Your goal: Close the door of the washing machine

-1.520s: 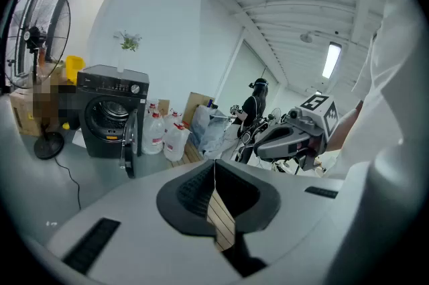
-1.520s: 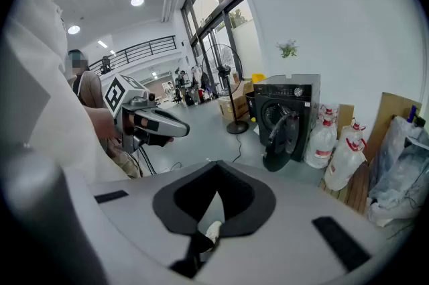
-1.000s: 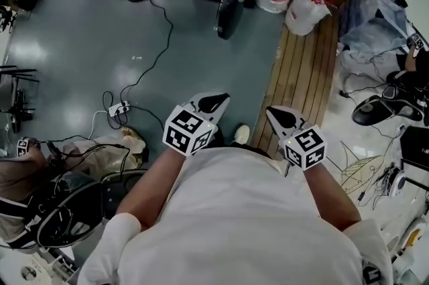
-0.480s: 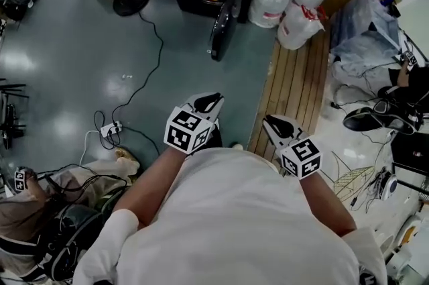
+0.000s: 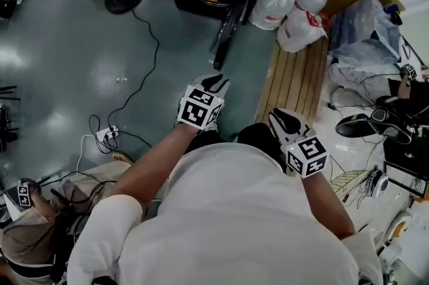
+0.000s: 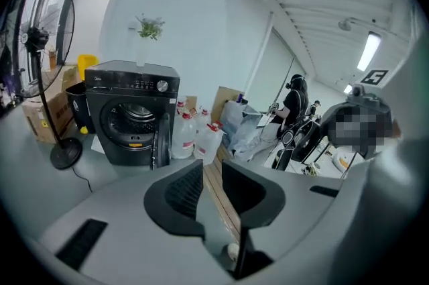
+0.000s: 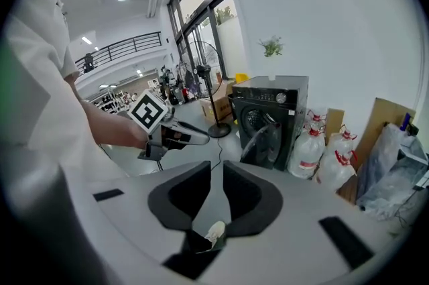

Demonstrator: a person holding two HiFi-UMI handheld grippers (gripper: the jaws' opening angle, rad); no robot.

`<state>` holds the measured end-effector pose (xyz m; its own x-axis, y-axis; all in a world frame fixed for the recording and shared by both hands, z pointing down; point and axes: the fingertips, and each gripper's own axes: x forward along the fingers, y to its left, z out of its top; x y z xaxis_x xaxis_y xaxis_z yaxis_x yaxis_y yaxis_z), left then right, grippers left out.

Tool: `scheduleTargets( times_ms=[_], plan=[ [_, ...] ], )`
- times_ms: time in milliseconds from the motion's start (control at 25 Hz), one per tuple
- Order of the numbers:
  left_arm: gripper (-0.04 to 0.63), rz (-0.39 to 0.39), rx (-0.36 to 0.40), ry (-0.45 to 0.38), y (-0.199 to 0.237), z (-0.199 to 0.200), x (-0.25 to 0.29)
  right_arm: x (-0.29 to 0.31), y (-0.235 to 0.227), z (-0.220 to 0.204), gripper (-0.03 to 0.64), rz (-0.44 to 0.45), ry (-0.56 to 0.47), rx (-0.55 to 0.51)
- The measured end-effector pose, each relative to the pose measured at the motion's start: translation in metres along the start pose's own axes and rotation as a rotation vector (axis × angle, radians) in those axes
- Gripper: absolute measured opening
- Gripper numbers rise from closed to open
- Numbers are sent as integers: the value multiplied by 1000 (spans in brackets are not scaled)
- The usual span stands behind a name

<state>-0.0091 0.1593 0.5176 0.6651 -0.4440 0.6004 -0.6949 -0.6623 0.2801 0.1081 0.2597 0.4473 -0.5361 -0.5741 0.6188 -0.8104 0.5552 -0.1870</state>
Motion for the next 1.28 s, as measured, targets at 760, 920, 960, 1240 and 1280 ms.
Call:
scheduleTargets(
  times_ms=[760, 920, 960, 1240, 1280],
  plan=[
    [111, 308, -141, 193, 132, 37, 198, 34, -174, 46, 75, 112, 67, -4],
    [112, 385, -136, 259, 158, 33, 223, 38, -210, 40, 75, 139, 104, 15],
    [112, 405, -129, 274, 164, 31, 227, 39, -217, 40, 75, 144, 108, 19],
    [107, 435, -112, 328, 170, 25, 234, 44, -254, 44, 74, 170, 112, 44],
    [107, 427, -113, 326, 170, 24, 234, 44, -257, 44, 74, 172, 112, 47]
  ],
)
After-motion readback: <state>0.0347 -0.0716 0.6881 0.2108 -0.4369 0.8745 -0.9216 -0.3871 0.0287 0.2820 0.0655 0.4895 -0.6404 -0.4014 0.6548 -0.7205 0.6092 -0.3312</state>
